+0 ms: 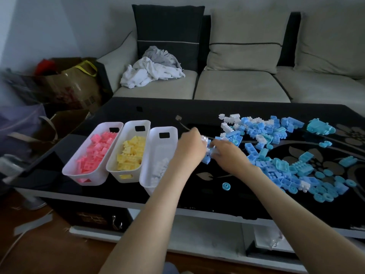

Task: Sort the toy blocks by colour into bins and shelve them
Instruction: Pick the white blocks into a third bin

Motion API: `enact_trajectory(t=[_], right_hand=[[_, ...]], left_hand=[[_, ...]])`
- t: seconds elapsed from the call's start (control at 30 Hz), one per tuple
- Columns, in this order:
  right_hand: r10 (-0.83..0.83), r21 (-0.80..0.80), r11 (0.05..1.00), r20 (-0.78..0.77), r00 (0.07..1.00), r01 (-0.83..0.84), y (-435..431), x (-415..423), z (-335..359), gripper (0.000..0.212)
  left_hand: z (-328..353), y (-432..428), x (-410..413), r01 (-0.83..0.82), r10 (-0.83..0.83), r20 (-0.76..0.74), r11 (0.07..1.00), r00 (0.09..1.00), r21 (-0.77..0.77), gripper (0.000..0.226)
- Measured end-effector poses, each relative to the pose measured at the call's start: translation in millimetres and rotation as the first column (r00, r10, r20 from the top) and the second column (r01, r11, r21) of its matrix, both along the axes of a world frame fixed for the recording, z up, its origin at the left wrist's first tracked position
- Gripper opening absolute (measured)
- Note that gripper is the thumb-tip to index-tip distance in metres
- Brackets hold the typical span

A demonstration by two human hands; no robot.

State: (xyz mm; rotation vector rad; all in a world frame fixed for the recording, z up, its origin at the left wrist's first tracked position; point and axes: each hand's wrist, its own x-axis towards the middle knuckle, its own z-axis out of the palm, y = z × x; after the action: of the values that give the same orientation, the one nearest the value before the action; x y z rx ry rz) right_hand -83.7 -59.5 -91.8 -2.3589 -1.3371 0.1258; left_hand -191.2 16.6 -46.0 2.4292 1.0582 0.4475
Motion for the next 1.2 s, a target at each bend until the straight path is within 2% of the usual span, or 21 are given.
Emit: enact_trajectory(t=[0.1,0.17,0.27,0.4,0.47,0.57,0.67,0.73,0.77,1.0,1.13,1.2], right_hand=[[0.043,0.225,0.974,-0.117,0.992,-0.016,4.8,-11.9,21.6,0.021],[0.114,0.311,0.949,-0.172,0.978,-0.056,12.4,-30.5,37.2,0.021],[0.255,0.328,0.927,-0.2,0.946,-0.181,24.5,-63.3,49.4,0.025],[0.382,0.231,0.916,-0.252,0.889,-0.328,37.9,-90.4,46.0,0.036],[0.326,0.177,0.937,-0.131,0.936,-0.301,47.0,-84.7,39.8,0.039],[0.069,0.223,0.973,-0.02,0.997,-0.063,52.9,-52.4,32.6,0.038],[-0.106,0.0,0.994,0.003,0.994,0.106,46.7,-11.8,14.4,0.046],[-0.126,-0.133,0.982,0.04,0.991,0.13,41.7,3.9,-0.7,0.049],[-0.12,-0.147,0.981,0.056,0.991,0.127,40.2,7.9,-7.6,0.047],[-0.081,0.048,0.996,0.095,0.992,0.076,49.8,5.0,-10.1,0.023],[-0.029,0.313,0.949,-0.055,0.998,0.045,57.6,-16.4,17.0,0.019],[0.103,0.38,0.923,-0.083,0.991,-0.064,58.0,-30.3,31.3,0.02]], left_hand=[[23.1,21.1,-26.1,-0.051,0.048,0.066,0.997,0.997,0.05,0.023],[26.3,38.6,-43.1,-0.122,0.122,0.007,0.99,0.993,0.064,0.024],[19.7,56.8,-59.5,-0.214,0.212,-0.12,0.977,0.97,-0.007,0.022],[7.4,68.0,-73.7,-0.165,0.152,-0.123,0.981,0.981,-0.106,0.027],[2.7,71.2,-79.2,-0.142,0.133,-0.078,0.981,0.988,-0.13,0.028],[0.6,70.0,-81.1,-0.11,0.117,0.046,0.985,0.992,-0.129,0.03],[-1.0,69.3,-81.0,-0.087,0.091,0.054,0.993,0.994,-0.082,0.038],[-3.5,71.1,-81.7,-0.096,0.096,-0.009,0.994,0.995,-0.054,0.044],[-4.9,71.6,-82.3,-0.102,0.1,-0.038,0.994,0.994,-0.042,0.045],[-7.7,73.0,-81.4,-0.089,0.091,-0.072,0.996,0.993,0.03,0.042],[-9.8,77.5,-80.4,-0.074,0.076,-0.065,0.997,0.995,0.02,0.041],[-10.7,80.1,-78.6,-0.055,0.055,-0.049,0.998,0.997,0.007,0.037]])
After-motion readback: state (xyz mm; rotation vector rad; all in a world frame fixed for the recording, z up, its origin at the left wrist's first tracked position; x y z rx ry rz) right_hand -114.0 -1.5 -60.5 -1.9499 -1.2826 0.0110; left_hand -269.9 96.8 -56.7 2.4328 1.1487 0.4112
